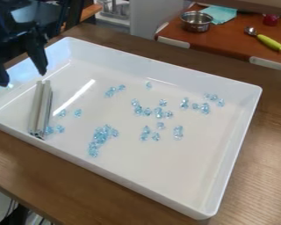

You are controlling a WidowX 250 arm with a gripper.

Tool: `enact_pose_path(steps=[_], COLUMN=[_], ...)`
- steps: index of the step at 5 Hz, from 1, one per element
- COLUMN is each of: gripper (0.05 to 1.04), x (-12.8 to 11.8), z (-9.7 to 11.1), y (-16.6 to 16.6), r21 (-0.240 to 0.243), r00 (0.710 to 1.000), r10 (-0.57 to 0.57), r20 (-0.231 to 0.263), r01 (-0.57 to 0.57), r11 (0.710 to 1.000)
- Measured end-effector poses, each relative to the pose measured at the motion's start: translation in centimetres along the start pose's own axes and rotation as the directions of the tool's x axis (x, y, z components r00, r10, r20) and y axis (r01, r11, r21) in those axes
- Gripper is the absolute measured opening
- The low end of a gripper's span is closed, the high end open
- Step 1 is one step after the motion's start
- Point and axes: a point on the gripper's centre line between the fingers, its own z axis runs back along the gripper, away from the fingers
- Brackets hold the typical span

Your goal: Sweep into pile

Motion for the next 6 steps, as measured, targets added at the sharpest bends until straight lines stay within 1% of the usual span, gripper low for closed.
enact_pose_path(steps=[1, 3, 4, 5, 6], gripper=[0.999, 0.999, 0.999, 0.999, 0.972], x=[0.1, 0.0, -1.0, -1.4, -1.6], z=[-0.6, -3.2, -4.3, -5.0, -5.4], y=[0.5, 0.6, 0.4, 0.1, -0.3], r21=[0.035, 0.082, 0.081, 0.069, 0.074], r00=[0.999, 1.000, 0.999, 0.998, 0.997], r10=[0.017, 0.005, -0.037, -0.055, -0.077], r20=[0.028, 0.014, -0.012, -0.020, -0.015], r01=[-0.018, -0.006, 0.038, 0.057, 0.078], r11=[0.999, 0.997, 0.996, 0.996, 0.994])
